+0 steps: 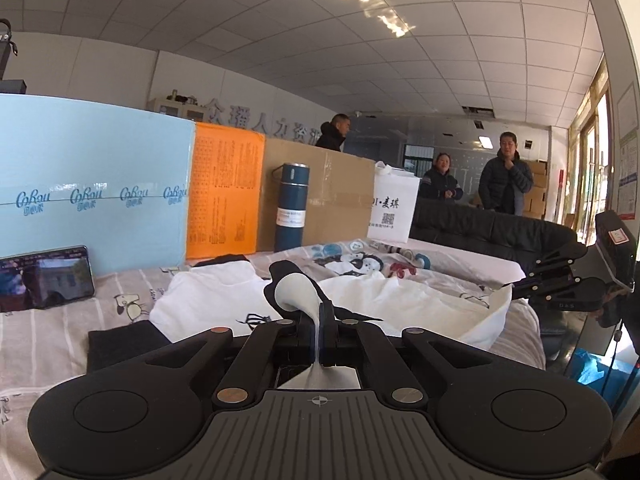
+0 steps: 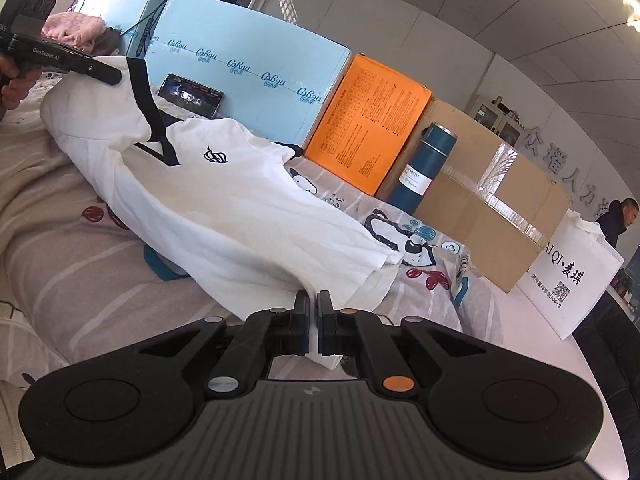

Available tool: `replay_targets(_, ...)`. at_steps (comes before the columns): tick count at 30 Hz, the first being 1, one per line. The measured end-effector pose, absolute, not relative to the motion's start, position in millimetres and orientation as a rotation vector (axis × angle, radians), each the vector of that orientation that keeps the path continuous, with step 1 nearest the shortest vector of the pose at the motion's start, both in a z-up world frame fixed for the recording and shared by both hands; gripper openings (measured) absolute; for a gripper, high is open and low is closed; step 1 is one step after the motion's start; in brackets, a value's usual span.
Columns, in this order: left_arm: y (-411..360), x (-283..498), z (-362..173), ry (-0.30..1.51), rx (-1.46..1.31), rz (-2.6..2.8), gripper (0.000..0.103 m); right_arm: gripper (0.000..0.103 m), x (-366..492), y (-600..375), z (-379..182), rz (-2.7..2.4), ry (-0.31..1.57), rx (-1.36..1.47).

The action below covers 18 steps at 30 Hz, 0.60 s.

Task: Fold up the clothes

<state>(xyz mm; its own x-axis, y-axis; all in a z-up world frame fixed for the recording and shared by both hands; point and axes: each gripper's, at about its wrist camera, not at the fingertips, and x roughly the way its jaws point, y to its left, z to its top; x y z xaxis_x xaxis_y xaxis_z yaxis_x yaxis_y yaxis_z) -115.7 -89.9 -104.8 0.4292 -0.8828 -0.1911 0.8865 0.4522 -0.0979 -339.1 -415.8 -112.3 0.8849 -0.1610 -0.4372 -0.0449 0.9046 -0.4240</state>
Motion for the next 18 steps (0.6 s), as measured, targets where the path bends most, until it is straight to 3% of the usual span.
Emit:
replay_targets(12,-111,-80,-120,0.334,0.148,-1.008,0.001,0.006,-260,-470,-116,0.021,0.674,-0.323)
replay_targets(14,-113,-76,-122,0.351,0.163,-0.998,0.008,0.008,-259,-478,-115,-0.019,0.662,-0.300)
replay_targets(18,-113,-69,-123,0.380,0.171,-0.966,0.019,0.026,-269,-497,-113,-0.142,0.579,-0.195)
